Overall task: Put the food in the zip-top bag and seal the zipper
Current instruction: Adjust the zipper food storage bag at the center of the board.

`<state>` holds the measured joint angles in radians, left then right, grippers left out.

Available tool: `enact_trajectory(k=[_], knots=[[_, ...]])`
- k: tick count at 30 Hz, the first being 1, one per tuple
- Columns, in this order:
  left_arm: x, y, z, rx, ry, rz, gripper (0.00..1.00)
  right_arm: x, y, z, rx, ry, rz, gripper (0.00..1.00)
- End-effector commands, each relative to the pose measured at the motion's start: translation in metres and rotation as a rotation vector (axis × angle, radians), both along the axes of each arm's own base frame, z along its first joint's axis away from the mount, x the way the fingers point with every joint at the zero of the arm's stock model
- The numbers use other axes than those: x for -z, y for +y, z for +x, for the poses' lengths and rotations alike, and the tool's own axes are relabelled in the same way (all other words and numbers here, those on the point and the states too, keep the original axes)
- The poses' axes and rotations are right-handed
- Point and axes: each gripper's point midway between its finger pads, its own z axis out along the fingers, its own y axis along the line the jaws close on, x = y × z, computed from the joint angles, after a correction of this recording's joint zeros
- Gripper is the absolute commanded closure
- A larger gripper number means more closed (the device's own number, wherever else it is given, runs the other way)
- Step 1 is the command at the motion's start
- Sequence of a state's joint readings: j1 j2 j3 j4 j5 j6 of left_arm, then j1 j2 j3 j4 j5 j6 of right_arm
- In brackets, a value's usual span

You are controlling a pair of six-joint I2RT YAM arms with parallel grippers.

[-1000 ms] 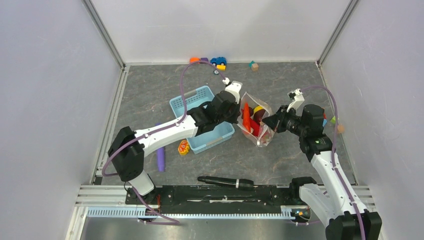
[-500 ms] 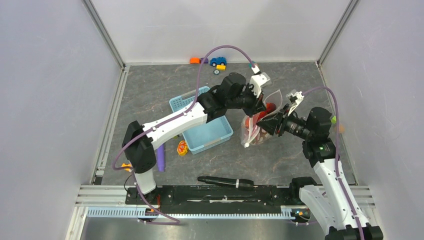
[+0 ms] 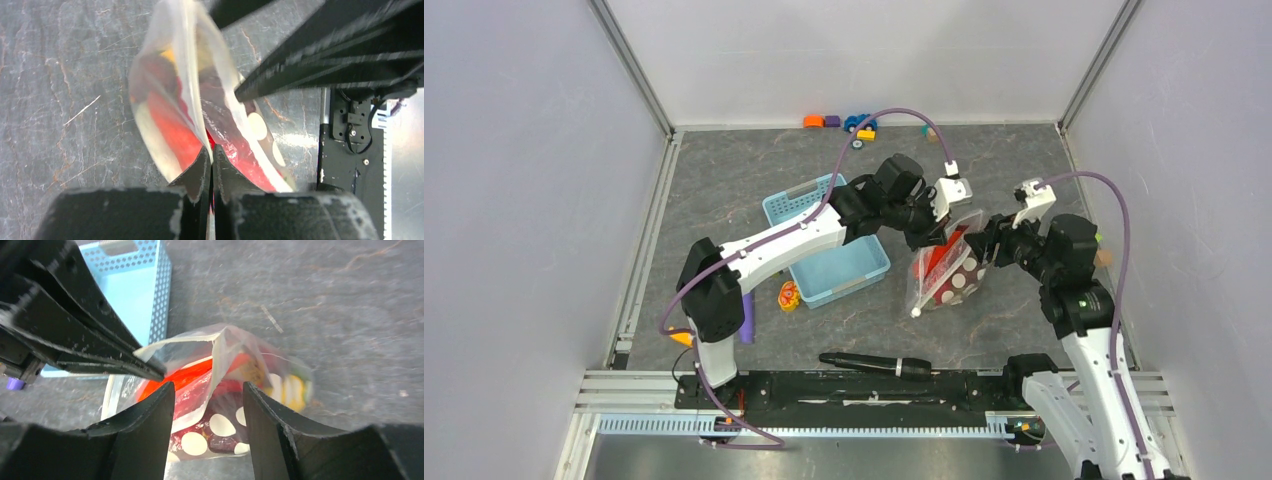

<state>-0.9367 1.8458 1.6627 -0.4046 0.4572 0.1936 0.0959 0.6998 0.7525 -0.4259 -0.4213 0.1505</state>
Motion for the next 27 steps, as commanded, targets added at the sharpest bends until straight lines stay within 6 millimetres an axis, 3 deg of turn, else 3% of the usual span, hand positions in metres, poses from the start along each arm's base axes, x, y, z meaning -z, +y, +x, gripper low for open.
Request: enact_trajectory(k=[1,6,12,16,27], knots=[[-0.022,-0.007,-0.009,0.136,-0.066,-0.060,0.98,-0.059,-0.027,0.005,0.139,-0.208,-0.057,0.38],[-0.020,-0.009,-0.010,0.158,-0.072,-0.066,0.98,-0.071,-0.048,0.012,0.330,-0.295,0.053,0.26],[-0.022,-0.009,-0.009,0.159,-0.073,-0.054,0.98,-0.078,-0.033,0.009,0.217,-0.290,0.016,0.27],[-0.021,-0.010,-0.013,0.205,-0.090,-0.059,0.97,-0.064,-0.017,0.005,0.078,-0.231,-0.048,0.28],[-0.014,-0.011,-0.020,0.291,-0.096,-0.042,0.97,-0.035,-0.001,0.002,-0.056,-0.139,-0.079,0.34]])
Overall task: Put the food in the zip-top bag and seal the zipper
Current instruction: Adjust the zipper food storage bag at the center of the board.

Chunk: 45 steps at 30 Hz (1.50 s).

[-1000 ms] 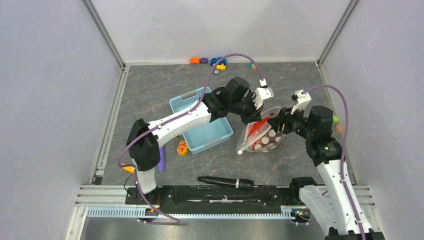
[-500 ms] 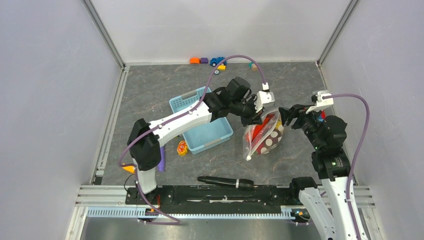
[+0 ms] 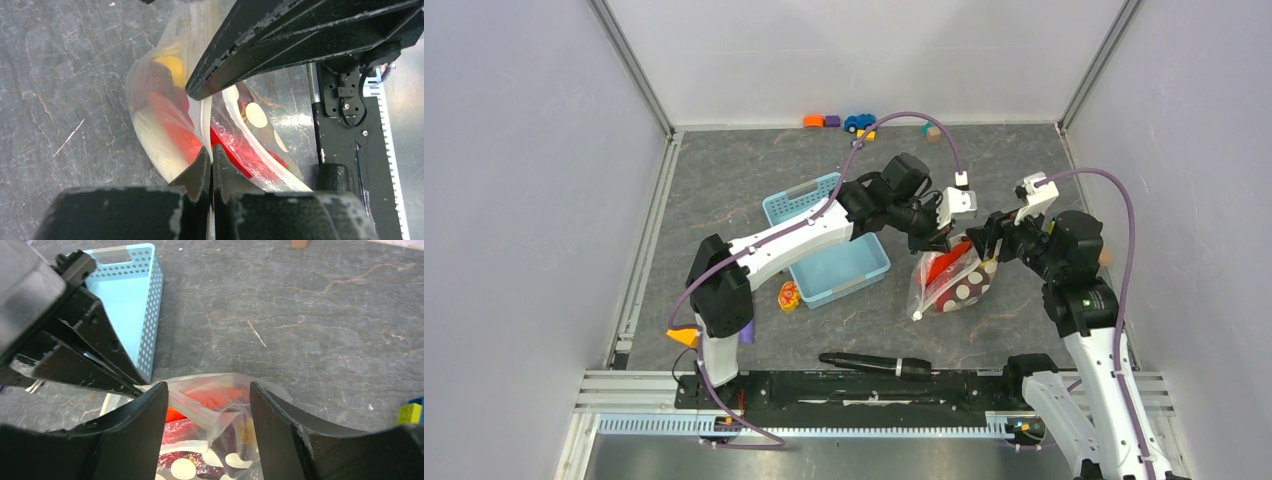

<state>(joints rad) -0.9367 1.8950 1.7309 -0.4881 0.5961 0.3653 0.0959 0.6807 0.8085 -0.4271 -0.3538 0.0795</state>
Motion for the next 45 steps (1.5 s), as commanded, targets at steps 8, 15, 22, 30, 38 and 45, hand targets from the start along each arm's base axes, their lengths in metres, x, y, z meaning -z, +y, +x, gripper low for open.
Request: enact_trajectory(k=[8,15,22,30,38,45], knots=[[-0.018,-0.004,-0.004,0.112,-0.077,-0.051,0.97,0.008,0.017,-0.008,-0.142,0.026,-0.017,0.43],[-0.020,-0.002,0.002,0.130,-0.125,-0.047,0.98,0.017,0.012,-0.014,-0.116,0.049,-0.032,0.42],[-0.023,0.001,0.006,0.155,-0.147,-0.052,0.98,0.019,0.008,-0.019,-0.096,0.055,-0.038,0.40],[-0.018,0.000,0.011,0.173,-0.134,-0.035,0.98,0.022,0.014,-0.024,-0.131,0.069,-0.017,0.39],[-0.010,-0.003,0.012,0.196,-0.138,-0.022,0.98,-0.015,0.030,-0.035,-0.205,-0.011,0.066,0.39],[-0.008,-0.002,0.012,0.223,-0.146,-0.020,0.98,0.009,0.024,-0.046,-0.191,0.090,0.022,0.40]])
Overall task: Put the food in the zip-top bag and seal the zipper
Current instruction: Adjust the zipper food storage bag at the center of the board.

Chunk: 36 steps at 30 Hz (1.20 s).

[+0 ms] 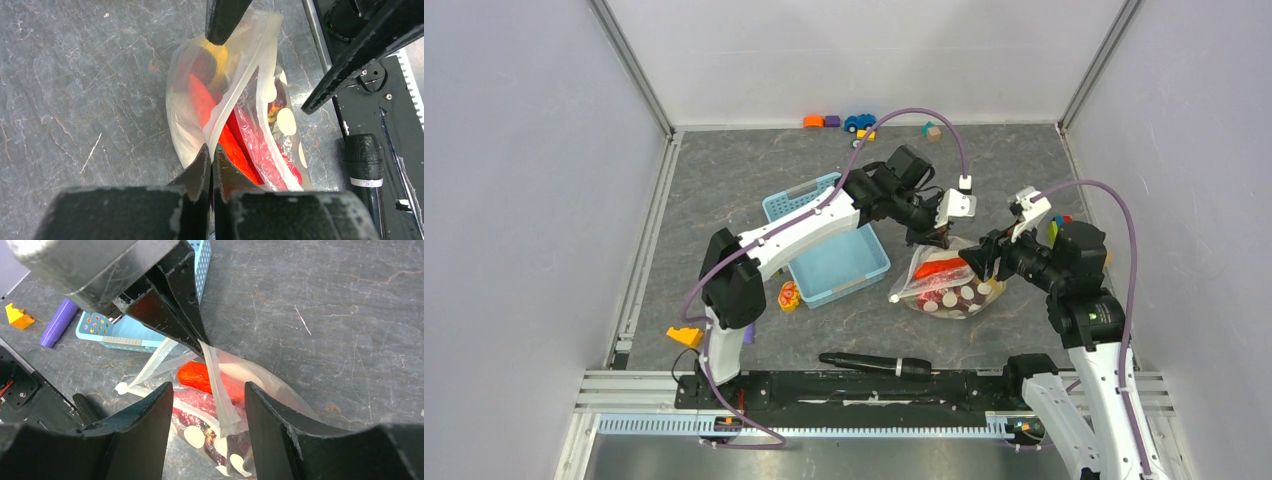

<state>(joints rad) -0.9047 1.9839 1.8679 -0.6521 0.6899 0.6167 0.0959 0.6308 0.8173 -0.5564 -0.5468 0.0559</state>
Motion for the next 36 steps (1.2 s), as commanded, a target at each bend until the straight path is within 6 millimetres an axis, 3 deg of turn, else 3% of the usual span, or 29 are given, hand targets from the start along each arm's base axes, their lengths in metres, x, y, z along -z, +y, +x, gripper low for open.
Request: enact_trajectory(k=[1,7,11,17,18,19,21,22,23,28,32,34,36], knots=[[-0.017,-0.005,0.002,0.056,-0.048,-0.050,0.98,0.008,-0.003,-0.009,-0.002,0.041,-0.026,0.40],[-0.020,0.001,-0.009,0.115,-0.042,-0.048,0.98,0.022,-0.031,0.003,0.156,0.068,-0.116,0.40],[-0.021,0.004,-0.012,0.132,-0.044,-0.050,0.98,0.023,-0.038,0.010,0.200,0.065,-0.129,0.43],[-0.022,0.005,-0.017,0.156,-0.039,-0.056,0.94,0.014,-0.034,0.014,0.195,0.014,-0.099,0.81],[-0.023,0.005,-0.017,0.156,-0.040,-0.058,0.91,0.012,-0.032,0.014,0.187,0.002,-0.085,0.87],[-0.023,0.005,-0.016,0.147,-0.037,-0.056,0.78,0.012,-0.031,0.015,0.187,-0.004,-0.075,0.92],[-0.023,0.004,-0.012,0.108,-0.026,-0.055,0.37,0.013,-0.029,0.017,0.188,-0.001,-0.054,1.00],[-0.024,0.004,-0.010,0.091,-0.020,-0.058,0.07,0.015,-0.029,0.018,0.201,0.008,-0.044,1.00],[-0.024,0.006,-0.010,0.079,-0.011,-0.059,0.01,0.019,-0.032,0.021,0.225,0.024,-0.039,1.00],[-0.038,0.026,-0.004,-0.016,0.025,-0.141,0.00,0.031,-0.049,0.031,0.377,0.098,-0.021,1.00],[-0.046,0.057,-0.002,-0.134,0.015,-0.252,0.00,0.030,-0.067,0.036,0.511,0.116,-0.010,1.00],[-0.041,0.074,-0.007,-0.170,-0.023,-0.294,0.00,0.033,-0.070,0.037,0.538,0.131,-0.007,1.00],[-0.015,0.092,-0.022,-0.183,-0.029,-0.287,0.00,0.035,-0.071,0.038,0.544,0.141,-0.009,1.00]])
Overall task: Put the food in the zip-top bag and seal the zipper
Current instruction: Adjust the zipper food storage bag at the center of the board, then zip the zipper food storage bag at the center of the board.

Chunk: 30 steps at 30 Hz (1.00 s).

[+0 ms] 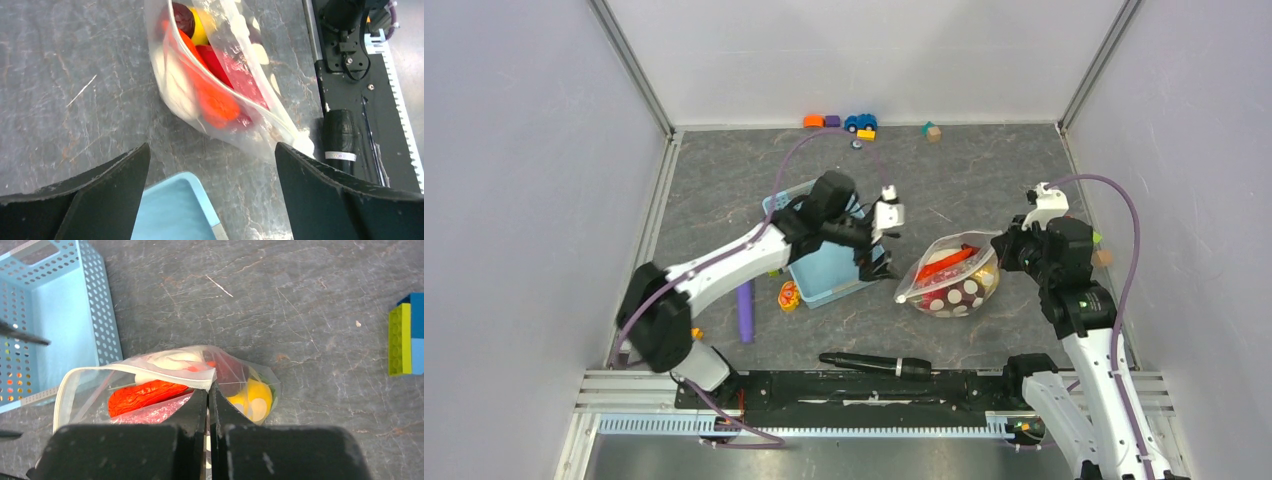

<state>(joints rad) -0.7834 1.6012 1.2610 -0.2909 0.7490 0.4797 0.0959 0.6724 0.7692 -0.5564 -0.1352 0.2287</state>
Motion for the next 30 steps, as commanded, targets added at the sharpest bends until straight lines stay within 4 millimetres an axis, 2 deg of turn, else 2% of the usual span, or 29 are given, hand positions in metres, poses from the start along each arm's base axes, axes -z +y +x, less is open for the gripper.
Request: enact_trajectory(k=[1,3,7,11,14,18,24,30], knots=[[-0.023,0.014,-0.014,-0.055,-0.108,-0.190,0.00,-0.003,-0.013,0.009,0.105,0.000,0.011,1.00],[-0.007,0.025,-0.025,-0.086,-0.086,-0.219,0.00,-0.002,-0.012,0.010,0.101,0.011,0.011,1.00],[-0.005,0.034,-0.029,-0.185,-0.033,-0.308,0.00,-0.003,-0.006,0.011,0.070,0.014,0.025,1.00],[-0.009,0.028,-0.031,-0.216,0.070,-0.397,0.01,-0.005,-0.004,0.009,0.061,0.005,0.034,1.00],[-0.002,0.025,-0.028,-0.245,0.117,-0.405,0.05,-0.006,-0.002,0.007,0.053,0.001,0.042,1.00],[0.006,0.022,-0.038,-0.204,0.174,-0.416,0.10,-0.006,-0.002,0.006,0.057,0.001,0.047,1.00],[0.018,0.026,-0.046,-0.189,0.196,-0.419,0.15,-0.002,0.000,0.007,0.051,0.019,0.054,1.00],[0.027,0.030,-0.049,-0.201,0.176,-0.430,0.15,0.003,0.004,0.008,0.030,0.043,0.066,1.00]])
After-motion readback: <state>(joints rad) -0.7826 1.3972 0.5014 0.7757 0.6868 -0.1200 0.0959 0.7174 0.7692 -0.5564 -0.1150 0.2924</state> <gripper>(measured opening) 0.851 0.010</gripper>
